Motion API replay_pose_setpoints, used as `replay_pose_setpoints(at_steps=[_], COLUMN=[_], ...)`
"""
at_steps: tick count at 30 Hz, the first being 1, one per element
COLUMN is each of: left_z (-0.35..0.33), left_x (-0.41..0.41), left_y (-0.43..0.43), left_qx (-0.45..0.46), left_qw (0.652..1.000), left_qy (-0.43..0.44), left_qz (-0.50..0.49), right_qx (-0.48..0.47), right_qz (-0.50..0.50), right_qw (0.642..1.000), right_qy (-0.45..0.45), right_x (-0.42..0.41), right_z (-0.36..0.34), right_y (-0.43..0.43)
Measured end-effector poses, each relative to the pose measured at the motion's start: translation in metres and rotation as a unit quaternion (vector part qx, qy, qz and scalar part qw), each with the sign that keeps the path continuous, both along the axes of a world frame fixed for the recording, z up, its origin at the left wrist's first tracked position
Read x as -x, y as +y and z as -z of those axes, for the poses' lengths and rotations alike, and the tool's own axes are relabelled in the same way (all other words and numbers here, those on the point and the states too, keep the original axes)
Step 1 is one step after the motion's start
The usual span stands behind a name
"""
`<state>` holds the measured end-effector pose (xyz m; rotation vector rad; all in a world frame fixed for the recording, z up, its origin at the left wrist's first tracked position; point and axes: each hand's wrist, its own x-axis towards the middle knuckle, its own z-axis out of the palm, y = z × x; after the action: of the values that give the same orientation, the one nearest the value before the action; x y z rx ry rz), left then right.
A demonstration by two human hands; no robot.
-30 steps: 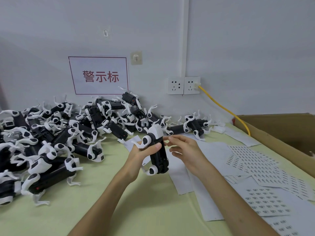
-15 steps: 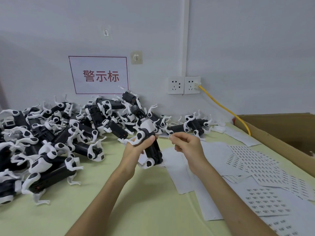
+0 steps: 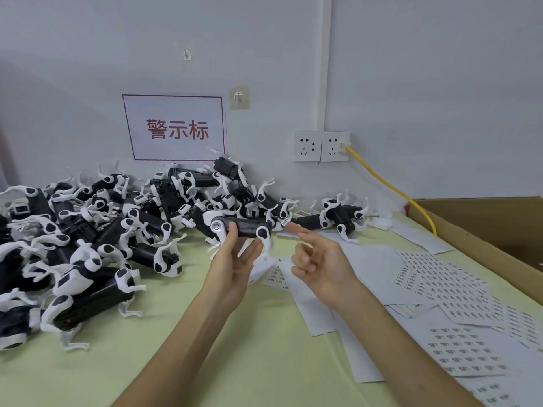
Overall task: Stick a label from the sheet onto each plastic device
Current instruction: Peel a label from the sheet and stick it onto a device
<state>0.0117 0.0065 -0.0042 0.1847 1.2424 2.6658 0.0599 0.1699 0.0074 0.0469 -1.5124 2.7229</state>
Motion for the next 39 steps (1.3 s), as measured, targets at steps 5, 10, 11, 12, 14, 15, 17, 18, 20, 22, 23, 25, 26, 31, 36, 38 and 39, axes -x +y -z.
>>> replay_pose_setpoints(at_steps=[5, 10, 11, 12, 14, 15, 17, 18, 20, 22, 23, 25, 26, 31, 36, 38, 39], left_z=[0.002, 0.006, 0.006, 0.006, 0.006, 0.006, 0.007, 0.007, 0.005, 0.004, 0.003, 0.002, 0.0, -0.006, -0.007, -0.007, -0.008], left_x=[-0.002, -0.004, -0.005, -0.006, -0.008, -0.009, -0.011, -0.012, -0.013, -0.015, -0.016, -0.018, -0.019, -0.025, -0.027, -0.027, -0.027], left_y=[0.003, 0.005, 0.006, 0.006, 0.007, 0.007, 0.007, 0.007, 0.008, 0.009, 0.008, 0.008, 0.008, 0.009, 0.009, 0.009, 0.01], left_qx=[-0.084, -0.071, -0.059, -0.048, -0.031, -0.024, -0.018, -0.02, -0.019, -0.014, -0.011, -0.002, 0.001, 0.016, 0.014, -0.005, -0.01], left_qw=[0.996, 0.996, 0.997, 0.996, 0.995, 0.994, 0.993, 0.993, 0.992, 0.993, 0.993, 0.994, 0.994, 0.998, 0.998, 0.998, 0.998], left_qy=[-0.032, -0.02, -0.024, -0.026, -0.03, -0.031, -0.029, -0.027, -0.021, -0.022, -0.026, -0.035, -0.039, -0.052, -0.064, -0.06, -0.058], left_qz=[0.01, 0.042, 0.053, 0.066, 0.091, 0.1, 0.111, 0.116, 0.12, 0.119, 0.117, 0.106, 0.098, 0.038, 0.024, 0.013, 0.012], right_qx=[0.053, 0.062, 0.069, 0.077, 0.096, 0.104, 0.113, 0.116, 0.123, 0.129, 0.132, 0.137, 0.139, 0.136, 0.138, 0.142, 0.144], right_qz=[-0.12, -0.192, -0.195, -0.197, -0.198, -0.199, -0.198, -0.198, -0.199, -0.199, -0.199, -0.2, -0.2, -0.205, -0.218, -0.225, -0.227], right_qw=[0.991, 0.979, 0.978, 0.977, 0.975, 0.975, 0.974, 0.973, 0.972, 0.971, 0.971, 0.97, 0.97, 0.969, 0.966, 0.964, 0.963], right_qy=[0.0, -0.007, -0.007, -0.007, -0.008, -0.008, -0.007, -0.007, -0.007, -0.007, -0.007, -0.008, -0.008, -0.007, -0.002, -0.002, -0.001], right_x=[-0.009, -0.016, -0.016, -0.016, -0.016, -0.016, -0.015, -0.015, -0.015, -0.016, -0.017, -0.017, -0.018, -0.02, -0.022, -0.022, -0.022], right_z=[0.005, 0.013, 0.014, 0.015, 0.016, 0.016, 0.017, 0.017, 0.017, 0.017, 0.017, 0.016, 0.016, 0.015, 0.014, 0.014, 0.014], right_y=[-0.021, -0.039, -0.04, -0.04, -0.041, -0.041, -0.041, -0.042, -0.042, -0.043, -0.044, -0.045, -0.045, -0.047, -0.047, -0.047, -0.047])
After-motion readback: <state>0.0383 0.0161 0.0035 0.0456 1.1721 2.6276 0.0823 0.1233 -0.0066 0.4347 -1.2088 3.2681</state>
